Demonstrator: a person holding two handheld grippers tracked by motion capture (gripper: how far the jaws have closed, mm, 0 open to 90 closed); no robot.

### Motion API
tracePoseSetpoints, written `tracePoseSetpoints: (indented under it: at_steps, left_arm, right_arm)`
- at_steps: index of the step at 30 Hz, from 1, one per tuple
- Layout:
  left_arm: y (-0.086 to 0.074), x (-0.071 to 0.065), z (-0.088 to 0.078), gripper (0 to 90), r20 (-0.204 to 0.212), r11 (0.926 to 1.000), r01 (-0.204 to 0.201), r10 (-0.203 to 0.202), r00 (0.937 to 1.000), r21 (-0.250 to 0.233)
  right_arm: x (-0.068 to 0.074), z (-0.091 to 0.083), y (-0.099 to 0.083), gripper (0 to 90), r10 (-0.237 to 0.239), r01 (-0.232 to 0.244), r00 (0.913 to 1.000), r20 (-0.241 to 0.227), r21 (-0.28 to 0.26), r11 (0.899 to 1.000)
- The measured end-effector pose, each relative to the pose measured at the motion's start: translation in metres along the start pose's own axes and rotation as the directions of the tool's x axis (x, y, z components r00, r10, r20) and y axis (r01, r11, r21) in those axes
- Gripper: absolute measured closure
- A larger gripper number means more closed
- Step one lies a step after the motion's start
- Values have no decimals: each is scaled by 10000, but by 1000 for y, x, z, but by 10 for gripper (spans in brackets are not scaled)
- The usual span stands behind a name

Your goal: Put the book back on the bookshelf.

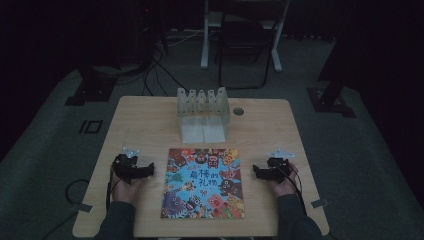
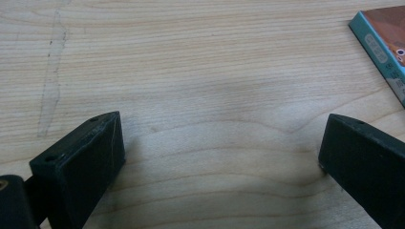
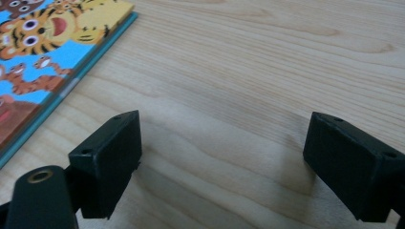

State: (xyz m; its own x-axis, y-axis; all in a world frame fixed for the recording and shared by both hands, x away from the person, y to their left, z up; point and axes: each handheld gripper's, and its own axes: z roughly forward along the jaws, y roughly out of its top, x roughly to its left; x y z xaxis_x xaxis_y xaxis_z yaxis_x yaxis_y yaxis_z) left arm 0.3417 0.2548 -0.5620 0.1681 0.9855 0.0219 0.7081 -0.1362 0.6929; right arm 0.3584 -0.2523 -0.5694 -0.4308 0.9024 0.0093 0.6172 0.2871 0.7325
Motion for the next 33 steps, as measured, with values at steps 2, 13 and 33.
tracePoseSetpoints:
  at_steps: [2,13,33]
  left_arm:
    - [0,0,0,25,46,10000,-42,42,10000,-25]
    - [-4,-10,-11,256,906,9965,-785,807,9926,-273]
    - [-44,-68,-74,192,3452,9495,-2363,2966,8904,-2062]
  right_arm:
    - [1,0,0,124,-175,175,9997,-157,-2,9998]
    - [6,-2,1,254,-205,203,9995,-220,-109,9997]
    - [26,-6,21,337,-350,296,9961,-815,-668,9973]
